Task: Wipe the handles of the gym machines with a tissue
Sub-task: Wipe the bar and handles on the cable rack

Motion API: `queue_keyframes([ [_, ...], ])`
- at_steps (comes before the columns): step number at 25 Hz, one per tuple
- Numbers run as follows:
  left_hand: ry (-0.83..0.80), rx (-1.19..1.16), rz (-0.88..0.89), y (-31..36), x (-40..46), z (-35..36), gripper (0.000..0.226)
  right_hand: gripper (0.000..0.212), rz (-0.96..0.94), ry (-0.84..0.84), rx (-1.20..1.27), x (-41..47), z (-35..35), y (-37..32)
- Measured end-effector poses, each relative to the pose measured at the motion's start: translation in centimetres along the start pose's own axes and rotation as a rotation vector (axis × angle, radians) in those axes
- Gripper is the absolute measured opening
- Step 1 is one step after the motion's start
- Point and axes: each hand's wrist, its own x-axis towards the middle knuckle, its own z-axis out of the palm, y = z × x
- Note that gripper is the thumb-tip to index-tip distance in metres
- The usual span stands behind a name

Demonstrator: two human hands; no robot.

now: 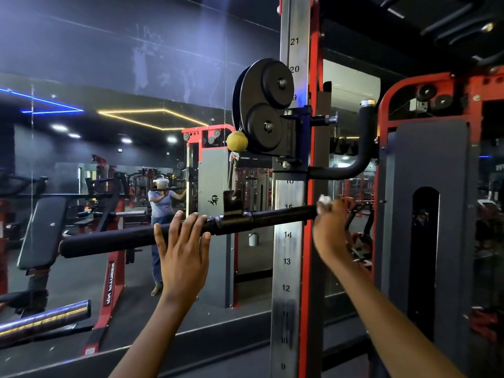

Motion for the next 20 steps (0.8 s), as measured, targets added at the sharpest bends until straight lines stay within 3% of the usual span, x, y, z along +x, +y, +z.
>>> queue_keyframes([
  [3,-0.004,0.019,0.014,-0.3,0.1,-0.2,0.043,0.018,-0.144,-0.028,-0.141,-1.4,0.2,-0.2],
  [6,-0.021,0.021,0.011,-0.6,0.2,-0.2,0.044,0.012,0.318,0.072,0.060,1.3,-0.8,2.1],
  [8,-0.026,0.017,0.003,-0.6,0.2,0.0,0.044,0.014,0.535,0.116,0.185,2.1,-0.5,2.1],
  [11,-0.035,0.009,0.000,-0.6,0.0,0.2,0.044,0.016,0.752,0.036,0.602,0.7,0.1,-0.7],
  [15,-0.060,-0.010,-0.004,-0.5,-0.3,0.6,0.046,0.025,0.880,0.066,1.077,3.5,-0.8,0.8],
  [18,-0.054,-0.049,-0.016,0.3,-0.7,0.8,0.045,0.024,0.845,0.291,1.212,2.7,-1.6,-0.2],
  [20,-0.047,-0.070,-0.021,0.7,-1.0,0.9,0.045,0.023,0.803,0.276,1.266,0.9,-1.9,-1.8],
])
